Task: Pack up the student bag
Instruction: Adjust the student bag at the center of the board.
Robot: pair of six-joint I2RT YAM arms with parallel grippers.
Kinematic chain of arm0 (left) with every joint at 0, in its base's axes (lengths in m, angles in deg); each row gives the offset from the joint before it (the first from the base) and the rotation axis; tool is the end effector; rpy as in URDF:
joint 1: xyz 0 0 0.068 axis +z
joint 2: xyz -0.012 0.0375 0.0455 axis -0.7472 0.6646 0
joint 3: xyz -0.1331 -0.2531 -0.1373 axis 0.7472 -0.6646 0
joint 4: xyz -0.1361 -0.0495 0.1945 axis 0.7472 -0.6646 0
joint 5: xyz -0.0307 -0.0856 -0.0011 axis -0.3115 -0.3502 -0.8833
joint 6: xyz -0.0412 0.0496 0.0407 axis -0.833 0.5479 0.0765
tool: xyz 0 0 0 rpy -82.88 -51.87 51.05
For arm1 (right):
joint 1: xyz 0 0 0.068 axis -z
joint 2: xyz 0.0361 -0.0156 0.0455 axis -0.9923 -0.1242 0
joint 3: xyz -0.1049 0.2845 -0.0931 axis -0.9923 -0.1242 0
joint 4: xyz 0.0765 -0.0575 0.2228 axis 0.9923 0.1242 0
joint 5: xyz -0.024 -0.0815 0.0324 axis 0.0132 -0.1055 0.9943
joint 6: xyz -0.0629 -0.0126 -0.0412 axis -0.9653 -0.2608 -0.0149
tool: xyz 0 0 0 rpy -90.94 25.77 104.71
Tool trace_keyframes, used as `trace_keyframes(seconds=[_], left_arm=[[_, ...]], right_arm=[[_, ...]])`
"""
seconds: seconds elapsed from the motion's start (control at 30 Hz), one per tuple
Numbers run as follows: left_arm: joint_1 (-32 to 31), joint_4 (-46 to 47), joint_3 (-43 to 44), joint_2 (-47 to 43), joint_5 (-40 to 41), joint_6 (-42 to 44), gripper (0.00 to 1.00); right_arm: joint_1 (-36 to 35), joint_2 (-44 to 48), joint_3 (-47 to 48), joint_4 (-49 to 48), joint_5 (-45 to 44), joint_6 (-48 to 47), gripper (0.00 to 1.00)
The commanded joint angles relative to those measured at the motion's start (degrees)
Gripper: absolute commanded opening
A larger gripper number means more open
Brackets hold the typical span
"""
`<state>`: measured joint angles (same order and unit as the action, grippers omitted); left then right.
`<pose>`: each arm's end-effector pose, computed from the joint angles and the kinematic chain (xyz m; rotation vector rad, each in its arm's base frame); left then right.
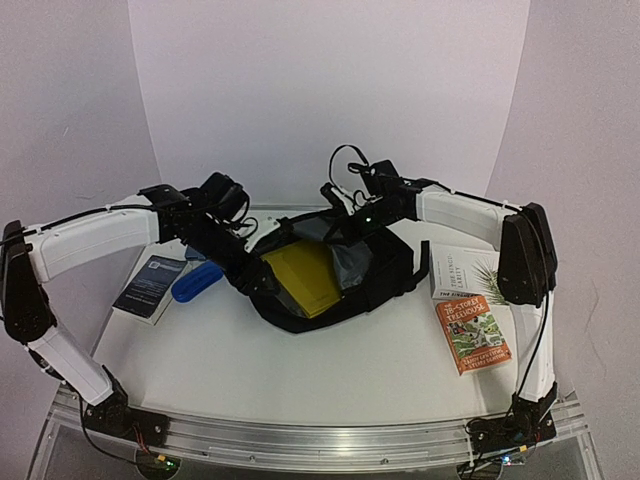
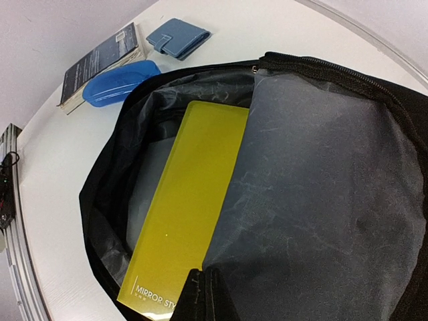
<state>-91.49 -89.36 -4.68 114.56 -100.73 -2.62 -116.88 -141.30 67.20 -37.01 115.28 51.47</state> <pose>0.2159 -0.2328 0.3269 1.2451 2.2976 -0.6799 0.4096 0.3192 0.2803 -1.0912 2.0749 0.9132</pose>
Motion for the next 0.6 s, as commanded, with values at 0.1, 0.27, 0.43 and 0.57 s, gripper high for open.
trace_keyframes(seconds=[0.1, 0.27, 0.43, 0.57], left_arm=[[-7.0, 5.7, 0.2, 6.3, 11.7, 17.8, 0.58], [-11.3, 4.7, 2.5, 13.1, 16.4, 25.9, 0.50], [-12.9, 7.4, 3.5, 17.1, 22.4, 30.7, 0.48], [-13.7, 8.5, 5.9, 20.8, 24.0, 32.4, 0.45]], right_arm=[[0.9, 0.2, 0.1, -1.1, 1.7, 1.8, 0.00], [0.9, 0.1, -0.1, -1.2, 2.1, 2.1, 0.00], [0.9, 0.1, -0.1, -1.1, 2.3, 2.4, 0.00], [0.9, -0.1, -0.1, -1.1, 2.4, 2.5, 0.00]])
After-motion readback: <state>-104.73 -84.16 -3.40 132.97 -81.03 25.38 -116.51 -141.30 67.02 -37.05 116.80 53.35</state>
